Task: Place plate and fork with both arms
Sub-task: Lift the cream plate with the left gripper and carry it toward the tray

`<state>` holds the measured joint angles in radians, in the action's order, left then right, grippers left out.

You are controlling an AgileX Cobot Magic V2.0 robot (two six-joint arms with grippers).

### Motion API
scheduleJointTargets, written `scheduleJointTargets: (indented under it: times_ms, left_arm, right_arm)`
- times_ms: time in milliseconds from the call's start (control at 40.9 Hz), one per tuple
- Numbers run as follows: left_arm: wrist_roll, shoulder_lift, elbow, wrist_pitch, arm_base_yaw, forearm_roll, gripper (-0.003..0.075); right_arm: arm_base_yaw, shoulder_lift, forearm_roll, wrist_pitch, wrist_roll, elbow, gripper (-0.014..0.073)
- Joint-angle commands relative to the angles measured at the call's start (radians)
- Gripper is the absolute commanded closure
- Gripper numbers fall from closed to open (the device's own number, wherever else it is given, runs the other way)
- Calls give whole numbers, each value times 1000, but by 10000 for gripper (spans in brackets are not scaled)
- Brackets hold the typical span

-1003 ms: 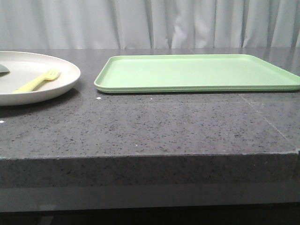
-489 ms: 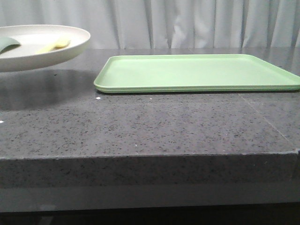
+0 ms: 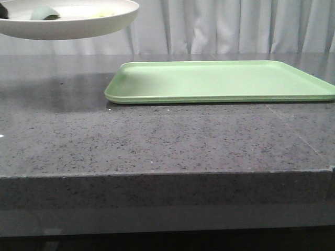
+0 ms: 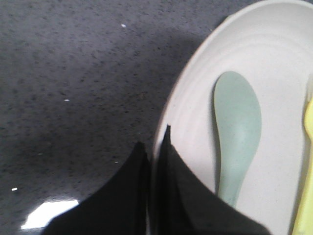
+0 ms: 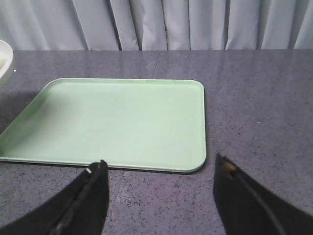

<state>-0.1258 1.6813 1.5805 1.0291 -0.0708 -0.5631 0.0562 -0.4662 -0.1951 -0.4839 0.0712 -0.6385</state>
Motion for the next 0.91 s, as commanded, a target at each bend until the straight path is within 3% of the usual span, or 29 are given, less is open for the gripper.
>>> scheduleJointTargets:
  times_ms: [0,392,685,881]
  left_arm:
    - [57,-7,62,-57,68,-53,738]
    - [176,168,200,-158,330,-51,738]
    - [224,273,257,-249,426,-42,738]
    - [304,290,257,-329,463,47,738]
  right_arm:
    - [-3,-11,-6,75,5,-35,102]
    - [-3,-11,-6,75,5,-35,102]
    - [-3,-11,-6,72,5,-35,102]
    - [-3,-11,-6,71,5,-35,102]
